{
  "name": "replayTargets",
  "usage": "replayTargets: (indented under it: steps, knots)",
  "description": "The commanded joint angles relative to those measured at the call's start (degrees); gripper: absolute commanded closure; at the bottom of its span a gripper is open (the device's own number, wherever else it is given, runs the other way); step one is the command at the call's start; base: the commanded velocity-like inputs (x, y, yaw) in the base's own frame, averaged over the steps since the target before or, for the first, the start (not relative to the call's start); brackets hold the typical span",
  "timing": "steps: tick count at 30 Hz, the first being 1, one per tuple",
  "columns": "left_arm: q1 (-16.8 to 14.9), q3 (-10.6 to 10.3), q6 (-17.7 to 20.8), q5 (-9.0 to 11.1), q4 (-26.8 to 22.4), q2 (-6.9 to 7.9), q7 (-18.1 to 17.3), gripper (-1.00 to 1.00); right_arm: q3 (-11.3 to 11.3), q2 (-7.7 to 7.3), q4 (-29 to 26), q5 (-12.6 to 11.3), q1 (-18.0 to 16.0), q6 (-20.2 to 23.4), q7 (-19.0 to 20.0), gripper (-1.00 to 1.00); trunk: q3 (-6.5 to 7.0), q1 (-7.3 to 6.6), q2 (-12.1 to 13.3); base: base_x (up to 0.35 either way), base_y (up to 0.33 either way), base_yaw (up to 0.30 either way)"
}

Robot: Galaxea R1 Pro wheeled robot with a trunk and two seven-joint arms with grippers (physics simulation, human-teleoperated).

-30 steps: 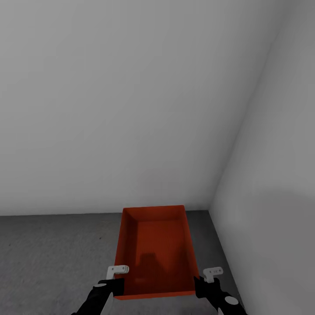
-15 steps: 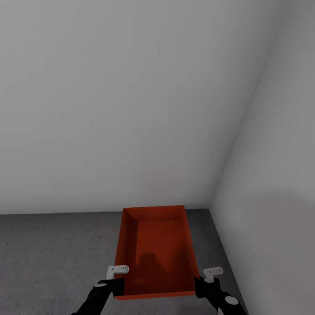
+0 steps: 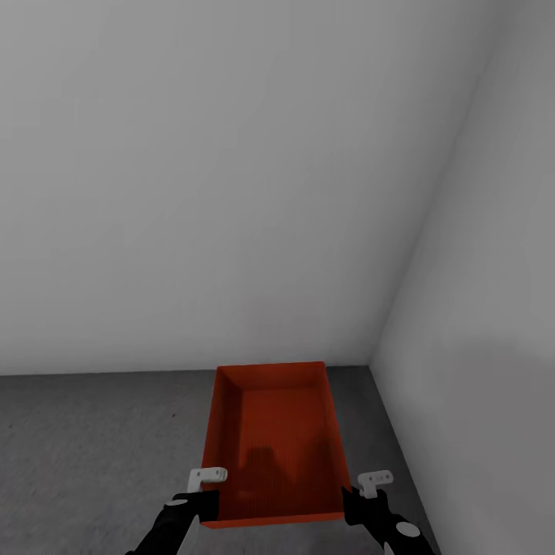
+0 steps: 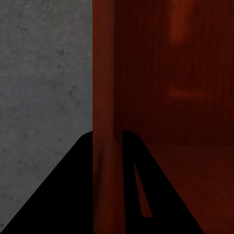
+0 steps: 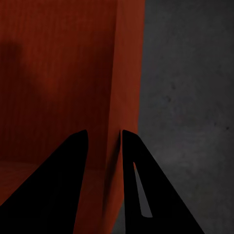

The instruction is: Move the two storage containers from the living room to the garage. In the garage, place one container on the floor and stack the other container on top of it (either order is fine).

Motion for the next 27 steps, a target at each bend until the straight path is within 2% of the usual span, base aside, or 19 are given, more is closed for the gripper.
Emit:
replayTargets:
  steps: [1,6,19,27]
  knots:
    - [0.0,0.7,0.5,-1.2,0.0,2.85,1.2,1.00,0.9,-0.12,-0.2,0.0,0.0,-0.7,1.0,1.00,-0.23,0.22,-0.4,0.000,0.000,0.000]
    - [0.0,0.7,0.5,-1.2,0.0,2.84,1.2,1.00,0.9,-0.12,-0.2,0.0,0.0,-0.7,1.0,1.00,-1.13,1.32,-2.4,0.000,0.000,0.000]
    - [0.0,0.7,0.5,-1.2,0.0,2.85,1.2,1.00,0.9,-0.12,-0.2,0.0,0.0,-0.7,1.0,1.00,-1.13,1.32,-2.4,0.000,0.000,0.000]
    - [0.0,0.7,0.5,-1.2,0.0,2.85,1.2,1.00,0.9,-0.12,-0.2,0.0,0.0,-0.7,1.0,1.00,-2.56,3.08,-5.7,0.000,0.000,0.000]
